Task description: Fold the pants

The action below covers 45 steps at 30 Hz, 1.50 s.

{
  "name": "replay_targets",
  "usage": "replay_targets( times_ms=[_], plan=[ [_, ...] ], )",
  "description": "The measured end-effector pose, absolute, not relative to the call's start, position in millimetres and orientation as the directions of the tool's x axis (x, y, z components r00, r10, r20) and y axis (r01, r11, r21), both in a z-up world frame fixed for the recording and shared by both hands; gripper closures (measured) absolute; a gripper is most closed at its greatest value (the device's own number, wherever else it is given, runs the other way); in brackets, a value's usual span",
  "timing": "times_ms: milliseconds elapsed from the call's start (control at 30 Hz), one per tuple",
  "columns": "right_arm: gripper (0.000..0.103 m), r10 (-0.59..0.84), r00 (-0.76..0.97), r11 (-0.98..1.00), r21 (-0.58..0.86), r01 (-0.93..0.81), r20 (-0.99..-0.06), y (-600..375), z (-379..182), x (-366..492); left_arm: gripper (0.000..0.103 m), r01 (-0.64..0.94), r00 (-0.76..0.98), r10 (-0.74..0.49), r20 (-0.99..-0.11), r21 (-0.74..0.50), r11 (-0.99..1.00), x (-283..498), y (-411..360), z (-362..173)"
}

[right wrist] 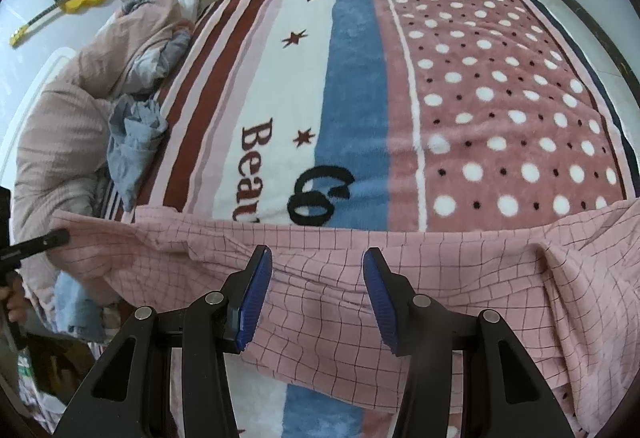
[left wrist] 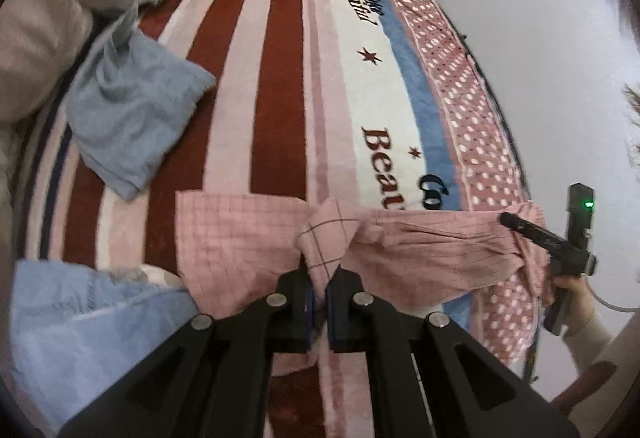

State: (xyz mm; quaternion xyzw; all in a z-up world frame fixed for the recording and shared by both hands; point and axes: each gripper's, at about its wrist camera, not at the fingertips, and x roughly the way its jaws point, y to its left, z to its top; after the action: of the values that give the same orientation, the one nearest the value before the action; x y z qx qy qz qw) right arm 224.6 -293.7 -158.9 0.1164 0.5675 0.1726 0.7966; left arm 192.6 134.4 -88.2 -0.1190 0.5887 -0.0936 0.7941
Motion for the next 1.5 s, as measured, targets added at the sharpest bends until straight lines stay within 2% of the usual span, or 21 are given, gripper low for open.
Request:
replay_targets(
  times_ms=[367, 633, 700, 733, 767, 867, 1033, 1100, 1167, 1200, 1267, 1333, 1500],
  plan=[
    [0.06, 0.363, 0.28, 0.932, 0.344, -0.116, -0.889, -307.3, -176.7, 218.1, 0.101, 0.005, 0.25, -0.027, -0.968, -0.026, 1.0, 242.6, 166.1, -180.7],
    [0.06, 0.327, 0.253, 0.945, 0.311, -0.103, -0.911, -300.5, -196.3, 220.9, 0.097, -0.05, 0.216, 0.012, -0.976, 0.001, 0.999, 250.6, 185.6, -212.9],
    [0.06, 0.331, 0.247, 0.943, 0.313, -0.111, -0.911, -294.3, -197.0, 222.6, 0.071, -0.052, 0.175, 0.037, -0.984, 0.028, 0.998, 253.2, 186.2, -222.9],
    [0.06, 0.335, 0.244, 0.942, 0.316, -0.114, -0.91, -291.8, -196.9, 222.8, 0.047, -0.056, 0.171, 0.055, -0.984, 0.046, 0.997, 253.5, 187.1, -223.9],
    [0.06, 0.342, 0.239, 0.939, 0.32, -0.125, -0.909, -286.6, -196.9, 223.6, 0.039, -0.063, 0.186, 0.074, -0.98, 0.063, 0.996, 252.9, 188.2, -221.0],
    [0.06, 0.357, 0.229, 0.932, 0.327, -0.158, -0.906, -275.3, -195.1, 223.7, 0.039, -0.065, 0.236, 0.076, -0.969, 0.062, 0.996, 250.6, 190.3, -202.9],
    [0.06, 0.415, 0.192, 0.905, 0.381, -0.19, -0.89, -258.8, -199.1, 221.9, 0.039, -0.007, 0.275, -0.145, -0.95, -0.152, 0.988, 240.3, 164.7, -175.2],
    [0.067, 0.426, 0.173, 0.898, 0.391, -0.204, -0.888, -252.4, -204.7, 219.9, 0.039, 0.043, 0.249, -0.212, -0.945, -0.208, 0.977, 235.9, 141.5, -183.8],
    [0.081, 0.405, 0.147, 0.903, 0.368, -0.223, -0.903, -246.9, -213.3, 217.3, 0.04, 0.062, 0.204, -0.268, -0.941, -0.261, 0.963, 231.2, 118.1, -201.3],
    [0.083, 0.398, 0.133, 0.905, 0.365, -0.221, -0.908, -246.3, -217.8, 216.4, 0.04, 0.055, 0.181, -0.296, -0.938, -0.291, 0.955, 229.8, 111.4, -210.4],
    [0.085, 0.391, 0.099, 0.909, 0.366, -0.202, -0.915, -249.2, -229.5, 215.4, 0.047, 0.038, 0.144, -0.377, -0.915, -0.376, 0.926, 228.9, 97.4, -230.4],
    [0.085, 0.379, 0.094, 0.916, 0.359, -0.182, -0.92, -254.6, -237.5, 216.6, 0.05, 0.037, 0.127, -0.387, -0.914, -0.385, 0.922, 229.9, 84.1, -244.5],
    [0.093, 0.375, 0.129, 0.924, 0.358, -0.136, -0.918, -269.6, -247.1, 227.4, 0.05, 0.058, 0.15, -0.35, -0.925, -0.345, 0.937, 236.8, 63.6, -252.3]
  ],
)
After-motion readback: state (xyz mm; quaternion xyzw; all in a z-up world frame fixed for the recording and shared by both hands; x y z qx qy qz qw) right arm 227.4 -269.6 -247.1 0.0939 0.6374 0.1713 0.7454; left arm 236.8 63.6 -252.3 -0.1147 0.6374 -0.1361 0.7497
